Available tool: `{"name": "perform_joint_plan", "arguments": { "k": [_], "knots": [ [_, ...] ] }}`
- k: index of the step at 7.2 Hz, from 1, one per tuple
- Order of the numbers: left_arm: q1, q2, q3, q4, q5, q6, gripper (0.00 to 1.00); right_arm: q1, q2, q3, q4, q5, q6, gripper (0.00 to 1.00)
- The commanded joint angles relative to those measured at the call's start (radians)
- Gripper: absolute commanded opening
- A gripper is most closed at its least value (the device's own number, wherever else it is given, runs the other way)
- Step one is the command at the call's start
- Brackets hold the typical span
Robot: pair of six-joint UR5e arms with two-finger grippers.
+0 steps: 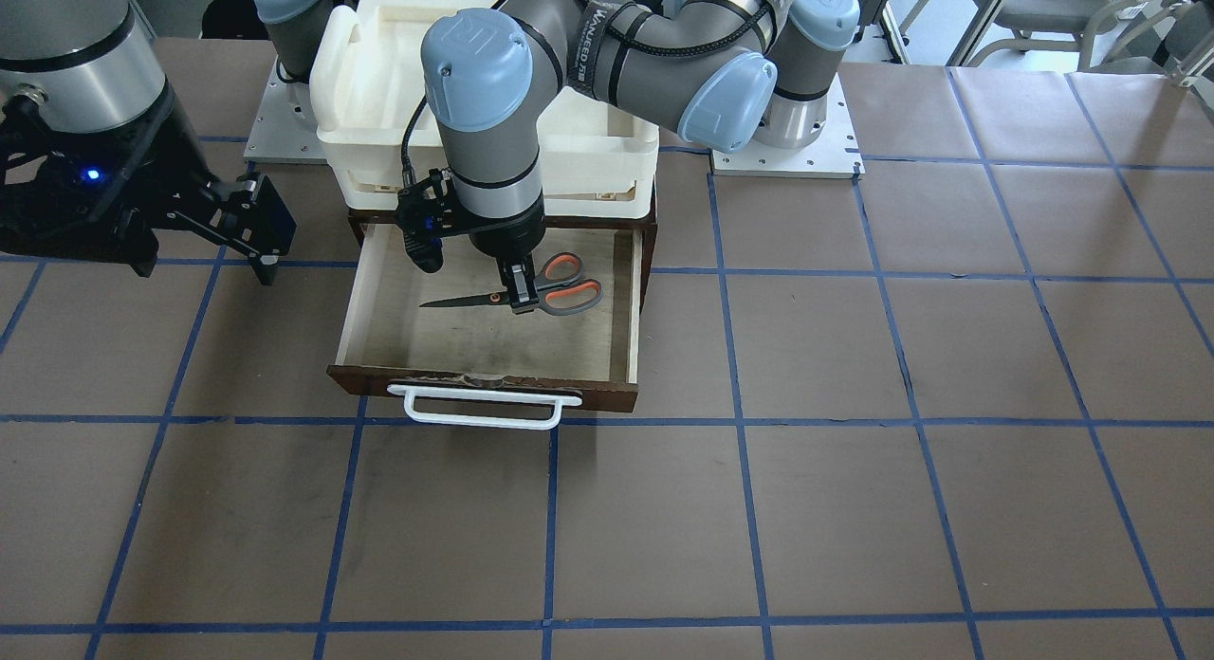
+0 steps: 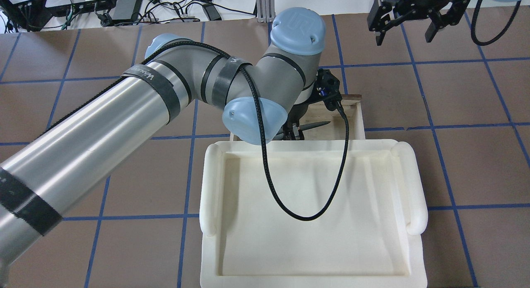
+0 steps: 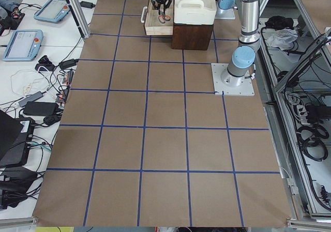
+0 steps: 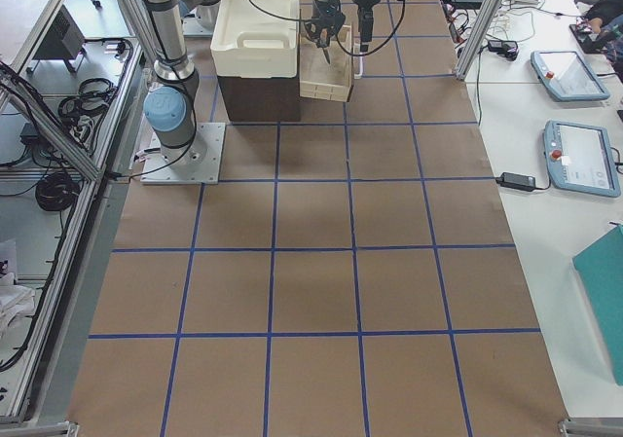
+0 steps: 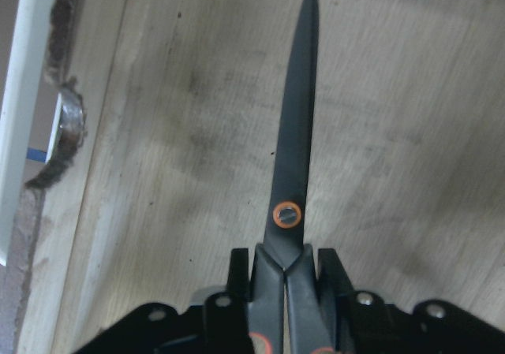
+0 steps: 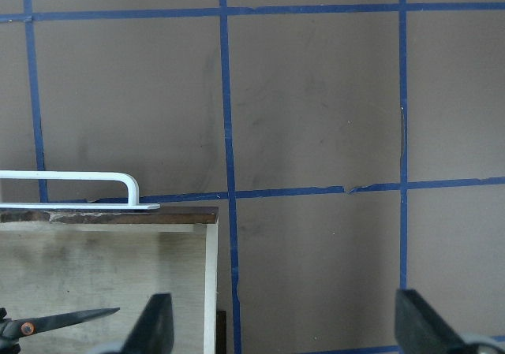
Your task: Place scissors in drawer with both arms
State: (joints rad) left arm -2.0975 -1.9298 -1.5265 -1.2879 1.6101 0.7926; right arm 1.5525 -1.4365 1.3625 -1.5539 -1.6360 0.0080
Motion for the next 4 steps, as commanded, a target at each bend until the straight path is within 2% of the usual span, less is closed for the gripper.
{"name": "perform_joint_plan", "arguments": {
  "k": [1,3,4],
  "knots": [
    [-0.001,-0.006,-0.004,0.001,0.001,0.0,0.0,-0.002,-0.015,0.009,-0.008,0.013,0.001,1.0],
    [-0.001,-0.024,-0.006,0.016,0.001,-0.003,0.0,-0.003,-0.013,0.009,-0.002,0.025,0.0,1.0],
    [-0.001,-0.026,-0.006,0.016,0.001,-0.001,0.0,-0.003,-0.015,0.009,0.005,0.06,-0.003,1.0]
  ]
}}
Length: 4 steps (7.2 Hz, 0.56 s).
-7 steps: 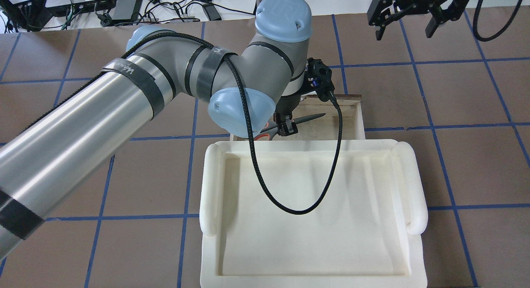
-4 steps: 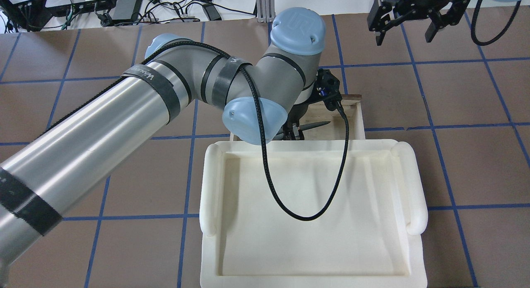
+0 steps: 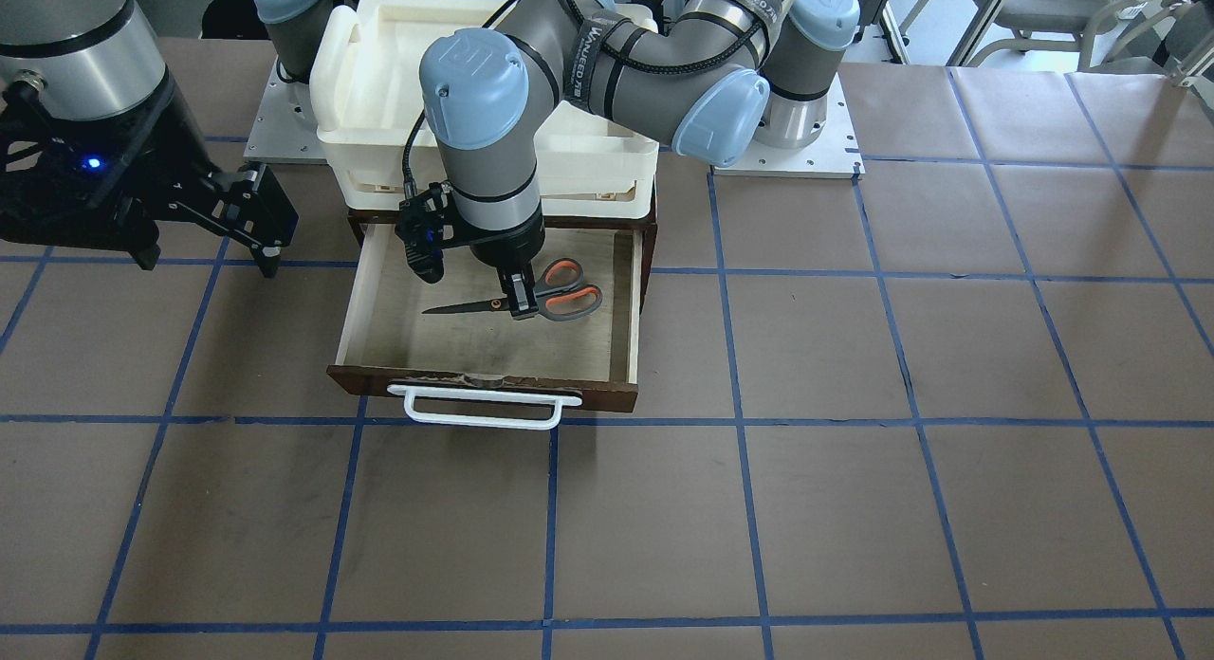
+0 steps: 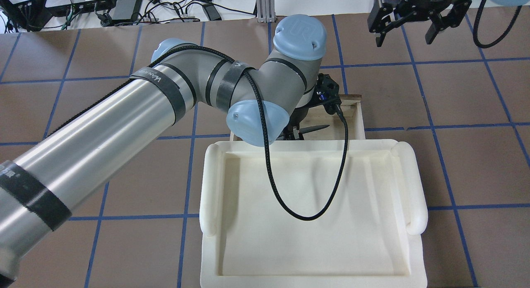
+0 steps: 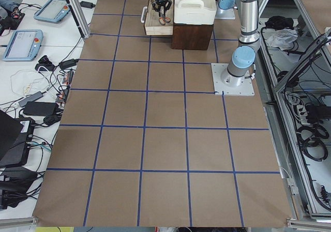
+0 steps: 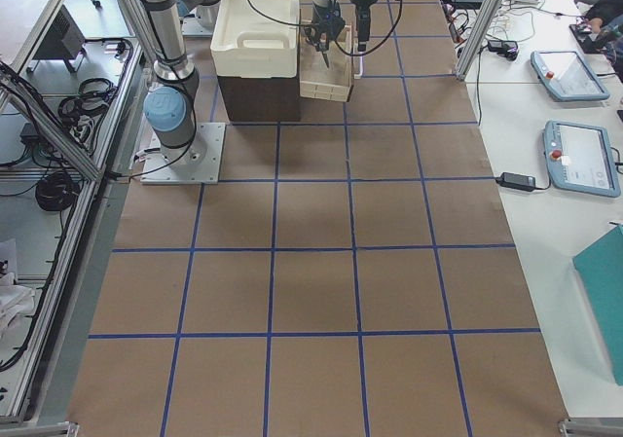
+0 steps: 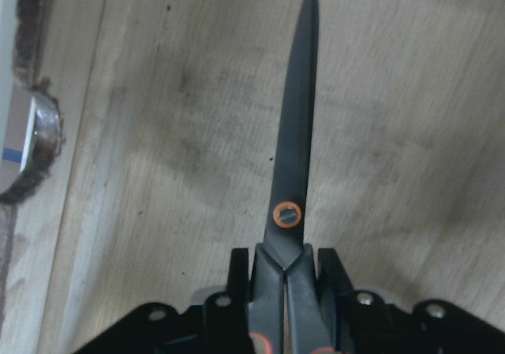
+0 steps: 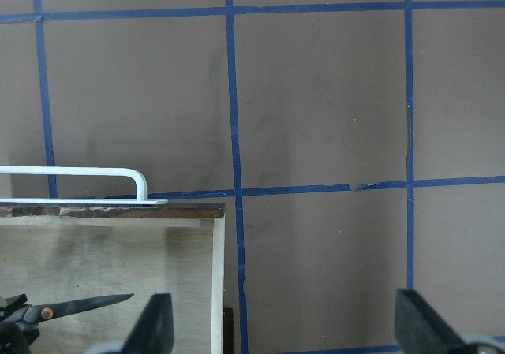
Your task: Place scissors in drawer with both arms
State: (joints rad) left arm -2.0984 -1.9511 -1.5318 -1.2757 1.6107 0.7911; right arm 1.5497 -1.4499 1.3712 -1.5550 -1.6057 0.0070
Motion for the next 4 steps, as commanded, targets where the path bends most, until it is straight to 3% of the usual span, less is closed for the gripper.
{"name": "perform_joint_plan", "arguments": {
  "k": [1,4],
  "knots": [
    [-0.002,-0.014,-0.002,0.004,0.0,-0.007,0.0,0.0,0.0,0.0,0.004,0.085,-0.001,1.0],
    [-0.006,-0.012,-0.004,0.006,-0.003,-0.015,0.0,0.0,0.002,0.0,0.006,0.079,-0.001,1.0]
  ]
}}
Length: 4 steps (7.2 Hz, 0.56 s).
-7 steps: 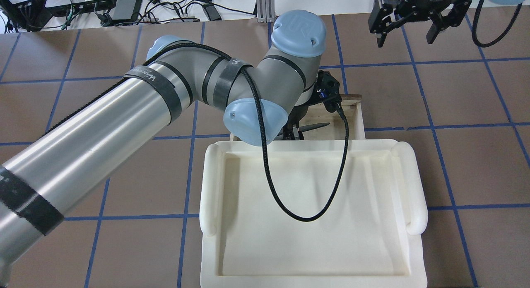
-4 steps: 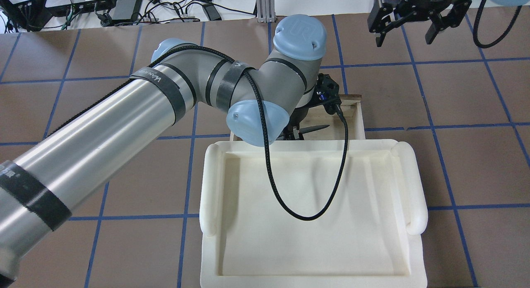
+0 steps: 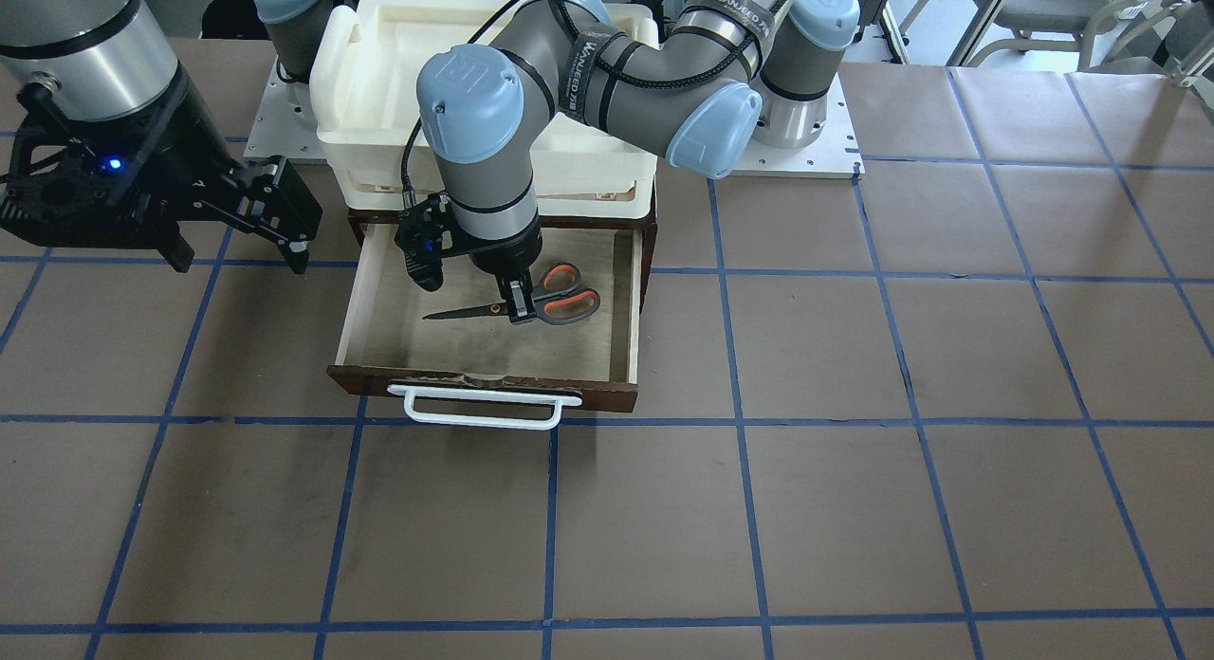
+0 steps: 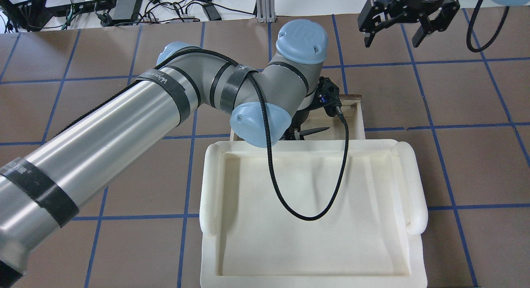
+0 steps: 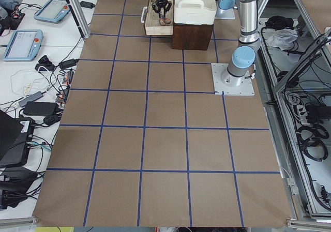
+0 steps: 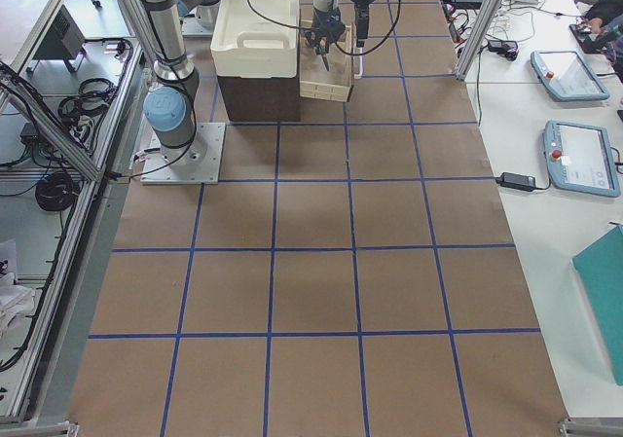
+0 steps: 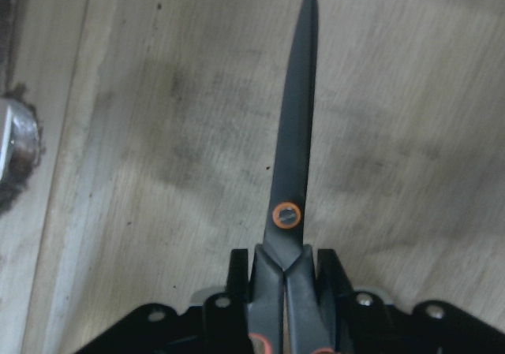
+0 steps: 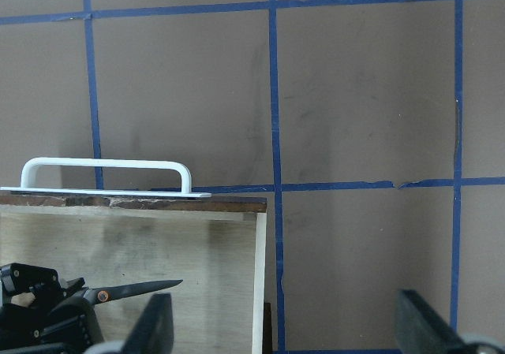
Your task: Place scissors in drawer with both arms
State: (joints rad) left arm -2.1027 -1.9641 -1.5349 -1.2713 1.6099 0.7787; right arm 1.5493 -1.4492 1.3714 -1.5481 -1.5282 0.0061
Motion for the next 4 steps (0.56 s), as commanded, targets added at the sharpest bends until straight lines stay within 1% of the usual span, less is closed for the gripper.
{"name": "perform_joint_plan", "arguments": {
  "k": [1,2,3,4],
  "knots": [
    [-0.002,-0.001,-0.005,0.0,-0.01,-0.007,0.25,0.0,0.003,0.0,0.0,-0.001,0.0,1.0],
    [-0.002,-0.001,-0.017,0.001,-0.008,-0.007,0.37,0.0,0.006,0.0,-0.001,0.003,0.0,1.0],
    [-0.002,-0.001,-0.022,0.001,-0.008,-0.006,0.41,0.0,0.004,0.0,-0.001,0.002,0.0,1.0],
    [-0.002,-0.001,-0.022,0.0,-0.007,-0.006,0.61,0.0,0.006,0.0,-0.001,0.0,0.0,1.0]
  ]
}}
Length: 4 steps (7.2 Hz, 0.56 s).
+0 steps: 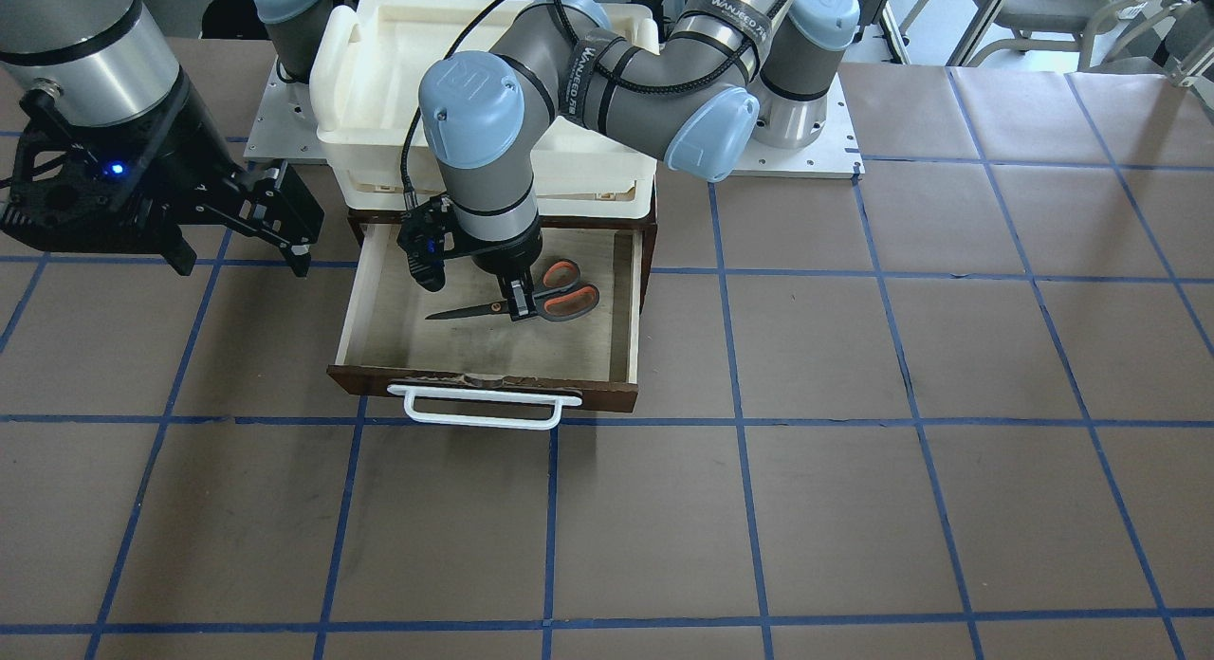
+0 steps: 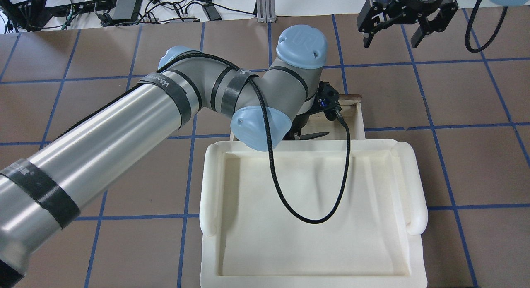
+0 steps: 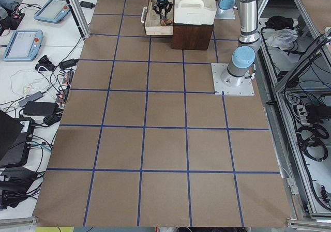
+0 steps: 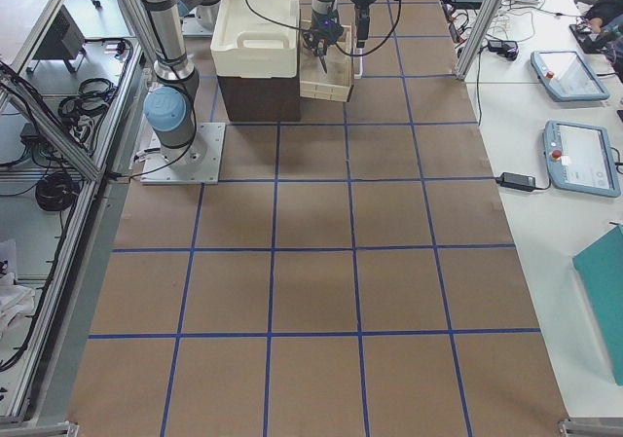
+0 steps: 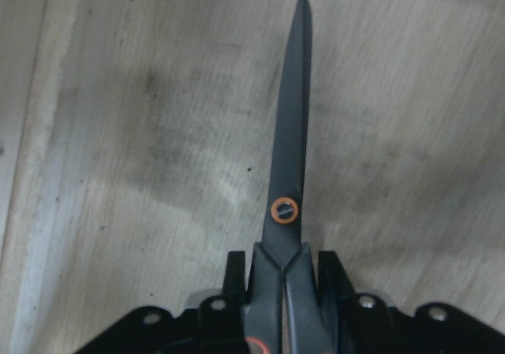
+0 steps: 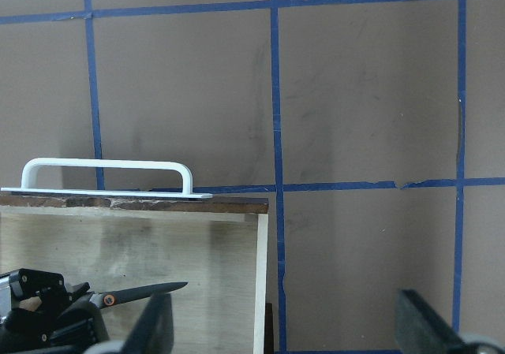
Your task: Place scissors in drawer with both arms
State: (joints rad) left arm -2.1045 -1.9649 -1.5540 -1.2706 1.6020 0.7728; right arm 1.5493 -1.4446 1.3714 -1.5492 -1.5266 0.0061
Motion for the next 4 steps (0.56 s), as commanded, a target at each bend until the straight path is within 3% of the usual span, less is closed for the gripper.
{"name": "perform_joint_plan", "arguments": {
  "k": [1,2,4],
  "knots": [
    [-0.002,0.0,-0.003,0.0,0.0,-0.01,0.69,0.0,0.001,0.0,0.0,-0.001,0.002,1.0],
    [-0.002,0.001,-0.003,0.008,0.0,-0.024,0.77,0.0,0.001,0.0,-0.002,-0.001,0.002,1.0],
    [-0.002,0.014,-0.001,0.042,0.003,-0.018,0.77,-0.002,0.001,0.0,-0.005,-0.004,0.002,1.0]
  ]
}}
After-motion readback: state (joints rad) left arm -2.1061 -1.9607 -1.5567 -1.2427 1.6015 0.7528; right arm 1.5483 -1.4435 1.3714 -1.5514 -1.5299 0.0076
